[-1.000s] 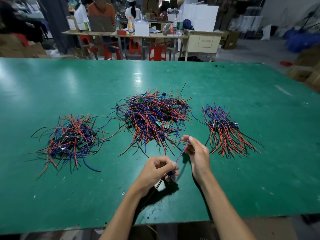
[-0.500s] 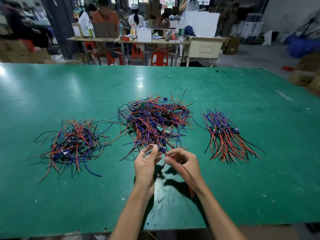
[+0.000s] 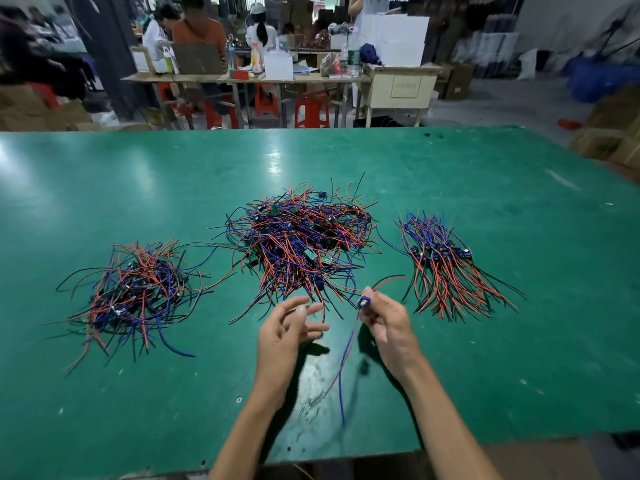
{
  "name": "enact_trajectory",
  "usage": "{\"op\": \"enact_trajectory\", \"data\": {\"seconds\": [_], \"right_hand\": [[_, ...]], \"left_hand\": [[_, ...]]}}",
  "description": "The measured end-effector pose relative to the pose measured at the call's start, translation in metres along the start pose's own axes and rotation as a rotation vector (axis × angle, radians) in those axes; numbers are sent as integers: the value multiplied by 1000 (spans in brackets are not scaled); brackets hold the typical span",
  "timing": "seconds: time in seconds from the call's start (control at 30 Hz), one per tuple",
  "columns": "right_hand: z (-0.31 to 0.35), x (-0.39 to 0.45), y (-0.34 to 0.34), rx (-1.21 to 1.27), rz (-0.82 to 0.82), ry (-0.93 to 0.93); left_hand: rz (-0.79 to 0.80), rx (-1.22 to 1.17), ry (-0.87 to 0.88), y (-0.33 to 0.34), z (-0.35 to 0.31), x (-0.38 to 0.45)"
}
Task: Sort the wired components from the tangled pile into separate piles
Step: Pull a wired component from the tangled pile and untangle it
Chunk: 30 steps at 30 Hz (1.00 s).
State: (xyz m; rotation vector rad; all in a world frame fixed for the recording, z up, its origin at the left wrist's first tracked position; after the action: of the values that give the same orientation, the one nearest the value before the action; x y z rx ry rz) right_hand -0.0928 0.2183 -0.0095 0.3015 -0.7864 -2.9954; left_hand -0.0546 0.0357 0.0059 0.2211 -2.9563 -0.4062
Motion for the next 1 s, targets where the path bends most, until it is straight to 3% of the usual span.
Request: {"op": "enact_trajectory", "data": {"seconds": [0.13, 0.2, 0.4, 0.8, 1.0], "right_hand": [[-2, -3, 13, -366, 75, -58], [-1, -5, 16, -440, 66, -92], [0, -8, 17, -541, -92, -148], [-10, -8, 28, -567, 55, -28], [-17, -5, 27, -604, 4, -27]], "left_hand": [[277, 52, -207, 20, 1, 0], [332, 54, -227, 26, 2, -1], [281, -23, -311, 26, 11, -7], [114, 37, -273, 31, 15, -8], [113, 156, -207, 31, 19, -13]]}}
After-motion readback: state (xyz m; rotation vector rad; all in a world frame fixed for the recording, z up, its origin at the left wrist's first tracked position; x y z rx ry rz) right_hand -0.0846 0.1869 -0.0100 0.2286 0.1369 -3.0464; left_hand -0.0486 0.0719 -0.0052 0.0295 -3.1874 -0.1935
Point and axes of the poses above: each hand's wrist, its own x-axis towards the middle knuckle, its own y-axis out of the palm, z = x × y, the point moved 6 cm from there along x, towards the middle knuckle, and after that the axes turned 9 degrees about y, right-handed, at the moved point
